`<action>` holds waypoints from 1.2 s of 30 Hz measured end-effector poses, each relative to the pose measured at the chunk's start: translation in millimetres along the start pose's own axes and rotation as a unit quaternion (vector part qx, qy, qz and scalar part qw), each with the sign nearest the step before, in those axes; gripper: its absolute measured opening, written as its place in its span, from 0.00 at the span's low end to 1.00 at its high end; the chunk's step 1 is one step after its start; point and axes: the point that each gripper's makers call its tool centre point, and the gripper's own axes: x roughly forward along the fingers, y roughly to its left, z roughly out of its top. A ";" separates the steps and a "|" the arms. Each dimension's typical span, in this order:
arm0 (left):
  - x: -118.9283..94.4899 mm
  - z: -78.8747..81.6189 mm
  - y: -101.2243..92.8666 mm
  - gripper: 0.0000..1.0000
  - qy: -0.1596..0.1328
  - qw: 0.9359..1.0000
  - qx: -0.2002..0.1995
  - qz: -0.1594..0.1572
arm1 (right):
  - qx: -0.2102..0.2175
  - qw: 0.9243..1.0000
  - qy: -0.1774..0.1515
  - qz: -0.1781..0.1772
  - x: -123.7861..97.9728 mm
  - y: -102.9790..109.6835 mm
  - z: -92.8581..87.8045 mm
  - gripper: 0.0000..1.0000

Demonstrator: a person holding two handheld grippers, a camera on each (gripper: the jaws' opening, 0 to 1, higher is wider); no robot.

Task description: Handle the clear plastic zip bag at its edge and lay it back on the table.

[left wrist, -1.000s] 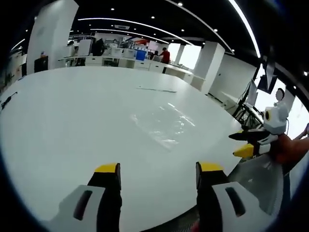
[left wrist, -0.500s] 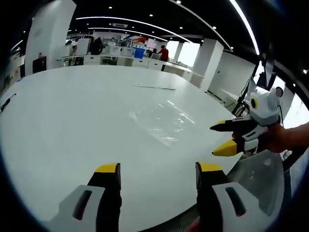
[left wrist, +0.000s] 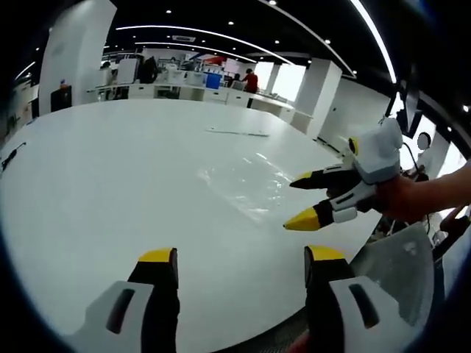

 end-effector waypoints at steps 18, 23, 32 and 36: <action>0.4 -0.1 -3.3 0.66 0.001 1.000 -0.005 -0.001 | -0.069 0.997 0.039 0.002 28.1 3.4 10.1 0.53; 1.5 -1.4 -1.2 0.66 0.002 1.000 -0.007 -0.001 | -0.068 0.997 0.040 0.005 29.2 3.0 10.7 0.53; 1.0 -1.6 -1.0 0.65 0.002 1.000 -0.011 0.000 | -0.066 0.996 0.059 0.013 36.1 -0.7 1.8 0.52; 0.4 -1.6 -1.9 0.65 0.003 1.000 -0.011 0.000 | -0.056 0.996 0.061 0.017 39.8 -1.4 -1.8 0.52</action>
